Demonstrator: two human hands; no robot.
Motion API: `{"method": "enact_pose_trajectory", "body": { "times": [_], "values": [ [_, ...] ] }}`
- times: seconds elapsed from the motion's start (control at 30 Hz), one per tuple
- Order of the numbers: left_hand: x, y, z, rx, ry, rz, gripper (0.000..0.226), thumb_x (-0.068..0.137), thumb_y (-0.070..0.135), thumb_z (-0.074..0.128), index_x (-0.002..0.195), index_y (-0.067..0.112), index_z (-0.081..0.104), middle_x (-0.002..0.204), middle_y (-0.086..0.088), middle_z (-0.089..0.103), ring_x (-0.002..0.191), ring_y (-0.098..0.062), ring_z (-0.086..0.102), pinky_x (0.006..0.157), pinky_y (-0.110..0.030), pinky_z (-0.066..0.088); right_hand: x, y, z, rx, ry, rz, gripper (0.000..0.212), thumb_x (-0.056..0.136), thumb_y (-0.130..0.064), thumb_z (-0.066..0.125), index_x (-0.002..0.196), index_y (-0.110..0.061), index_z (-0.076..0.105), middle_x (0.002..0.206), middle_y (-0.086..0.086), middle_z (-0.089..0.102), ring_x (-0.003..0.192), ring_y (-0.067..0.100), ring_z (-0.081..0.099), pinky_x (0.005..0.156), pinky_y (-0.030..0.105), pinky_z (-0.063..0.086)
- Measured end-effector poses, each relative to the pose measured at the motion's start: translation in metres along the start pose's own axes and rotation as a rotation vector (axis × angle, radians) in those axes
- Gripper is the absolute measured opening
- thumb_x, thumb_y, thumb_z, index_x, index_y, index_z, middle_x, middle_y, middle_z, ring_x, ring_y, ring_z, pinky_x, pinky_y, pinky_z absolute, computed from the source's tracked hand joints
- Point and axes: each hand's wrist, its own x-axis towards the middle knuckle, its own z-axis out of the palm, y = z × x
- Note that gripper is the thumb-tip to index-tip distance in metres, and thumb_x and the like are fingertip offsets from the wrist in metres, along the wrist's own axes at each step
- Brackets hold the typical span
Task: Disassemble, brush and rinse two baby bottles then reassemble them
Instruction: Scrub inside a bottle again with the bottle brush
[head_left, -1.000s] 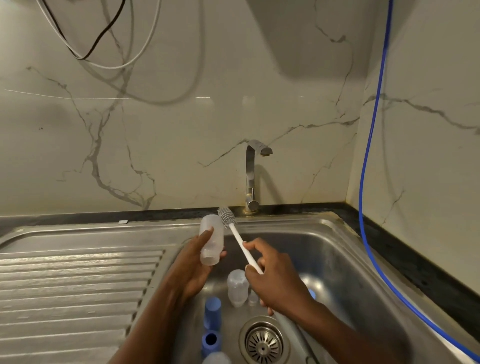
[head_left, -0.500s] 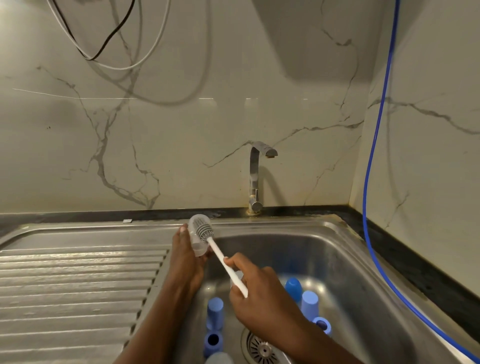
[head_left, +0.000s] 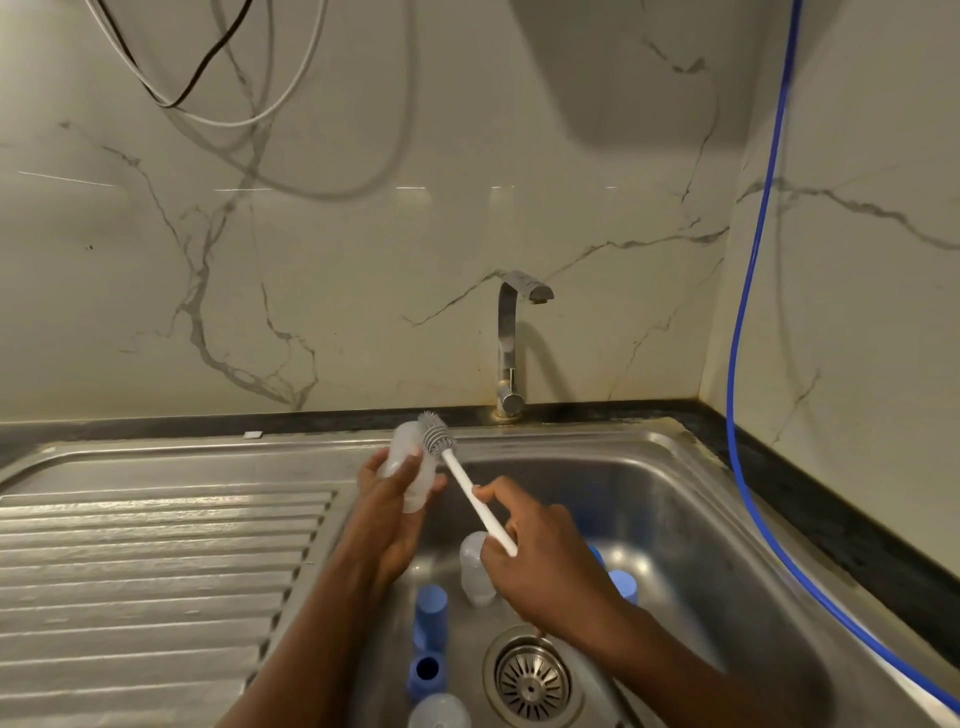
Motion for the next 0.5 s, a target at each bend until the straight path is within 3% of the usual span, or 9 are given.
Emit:
{"method": "enact_pose_trajectory", "body": {
  "times": [0.07, 0.13, 0.23, 0.33, 0.43, 0.5],
  "values": [
    [0.007, 0.007, -0.01, -0.083, 0.116, 0.042, 0.063, 0.09, 0.021, 0.065, 0.144, 0.012, 0.034, 0.136, -0.027, 0.047, 0.11, -0.036, 0.06, 0.063, -0.036, 0.062, -0.006, 0.0, 0.006, -0.013, -0.064, -0.016, 0.039, 0.087, -0.019, 0.053, 0.119, -0.041, 0.047, 0.088, 0.003, 0.057, 0.06, 0.008, 0.05, 0.051, 0.015, 0.04],
    [0.01, 0.011, -0.017, -0.146, 0.128, 0.04, 0.069, 0.089, 0.029, 0.065, 0.146, 0.008, 0.031, 0.141, -0.028, 0.044, 0.115, -0.037, 0.059, 0.062, -0.039, 0.061, -0.011, -0.002, 0.008, -0.005, -0.104, -0.032, 0.038, 0.089, -0.02, 0.053, 0.119, -0.041, 0.046, 0.088, 0.002, 0.054, 0.058, 0.005, 0.046, 0.05, 0.01, 0.034],
    [0.007, 0.008, -0.01, -0.143, 0.131, 0.034, 0.054, 0.101, 0.032, 0.049, 0.146, 0.007, 0.032, 0.14, -0.024, 0.049, 0.098, -0.028, 0.063, 0.054, -0.034, 0.059, -0.013, -0.004, 0.009, 0.013, -0.085, -0.061, 0.037, 0.089, -0.019, 0.053, 0.119, -0.04, 0.046, 0.081, 0.001, 0.05, 0.058, 0.005, 0.044, 0.052, 0.011, 0.033],
    [0.002, 0.003, -0.005, -0.125, 0.029, 0.035, 0.046, 0.104, 0.028, 0.043, 0.146, 0.012, 0.033, 0.141, -0.026, 0.047, 0.093, -0.026, 0.062, 0.06, -0.035, 0.062, -0.011, -0.005, 0.012, 0.02, -0.067, -0.059, 0.036, 0.09, -0.019, 0.053, 0.118, -0.039, 0.045, 0.082, 0.003, 0.052, 0.059, 0.007, 0.046, 0.054, 0.013, 0.034],
    [-0.008, 0.002, 0.002, -0.018, -0.101, 0.011, 0.049, 0.097, 0.027, 0.05, 0.143, 0.018, 0.037, 0.134, -0.024, 0.052, 0.092, -0.027, 0.066, 0.064, -0.035, 0.061, -0.004, -0.004, 0.009, 0.016, 0.008, -0.03, 0.036, 0.09, -0.018, 0.053, 0.119, -0.039, 0.046, 0.089, 0.006, 0.056, 0.064, 0.01, 0.05, 0.055, 0.014, 0.037],
    [-0.015, 0.003, 0.007, 0.074, -0.207, -0.042, 0.055, 0.088, 0.027, 0.057, 0.14, 0.025, 0.038, 0.132, -0.026, 0.054, 0.089, -0.031, 0.068, 0.072, -0.042, 0.061, 0.002, -0.002, 0.001, 0.02, 0.064, -0.006, 0.036, 0.09, -0.016, 0.052, 0.118, -0.038, 0.047, 0.088, 0.007, 0.057, 0.062, 0.011, 0.053, 0.051, 0.017, 0.041]
  ]
}}
